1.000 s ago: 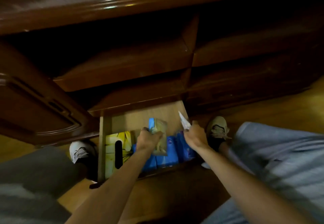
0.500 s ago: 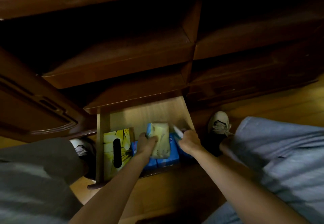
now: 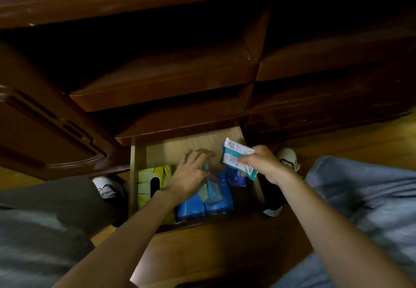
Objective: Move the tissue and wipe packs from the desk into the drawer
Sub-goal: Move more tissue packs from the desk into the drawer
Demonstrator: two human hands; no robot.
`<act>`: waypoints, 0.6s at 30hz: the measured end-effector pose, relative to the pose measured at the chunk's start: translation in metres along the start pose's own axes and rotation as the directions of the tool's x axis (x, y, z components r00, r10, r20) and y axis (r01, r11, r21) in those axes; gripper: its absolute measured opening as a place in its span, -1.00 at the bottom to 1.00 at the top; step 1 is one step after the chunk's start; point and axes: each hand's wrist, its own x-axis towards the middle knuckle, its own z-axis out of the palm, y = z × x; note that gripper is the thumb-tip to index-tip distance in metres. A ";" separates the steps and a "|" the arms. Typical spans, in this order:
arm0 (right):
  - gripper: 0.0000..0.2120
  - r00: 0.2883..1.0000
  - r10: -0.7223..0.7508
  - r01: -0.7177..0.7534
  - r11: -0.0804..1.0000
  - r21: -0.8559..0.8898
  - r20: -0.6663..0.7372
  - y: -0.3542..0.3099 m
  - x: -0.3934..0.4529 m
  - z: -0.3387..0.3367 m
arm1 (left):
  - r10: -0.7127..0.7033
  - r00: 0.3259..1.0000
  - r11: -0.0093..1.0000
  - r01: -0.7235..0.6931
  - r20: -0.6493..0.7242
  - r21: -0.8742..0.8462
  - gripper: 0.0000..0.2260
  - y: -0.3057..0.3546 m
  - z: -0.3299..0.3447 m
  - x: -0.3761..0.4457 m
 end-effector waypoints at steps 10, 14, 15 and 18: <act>-0.94 0.913 0.313 -0.361 0.918 0.163 0.260 0.011 -0.011 0.048 | -0.615 0.776 0.341 0.426 0.144 -0.838 -0.57 0.024 0.044 -0.029; -0.92 0.918 0.330 -0.392 0.841 0.374 0.221 0.024 -0.004 0.067 | -0.757 0.475 -0.359 0.274 0.450 -0.893 -0.56 0.027 0.043 -0.027; -0.85 0.939 0.314 -0.343 0.860 0.377 0.136 0.028 -0.001 0.069 | -0.741 0.471 -0.390 0.278 0.479 -0.878 -0.52 0.027 0.046 -0.029; -0.71 0.969 0.227 -0.193 0.942 0.275 -0.100 0.039 0.009 0.064 | -0.724 0.437 -0.430 0.318 0.533 -0.845 -0.54 0.027 0.051 -0.029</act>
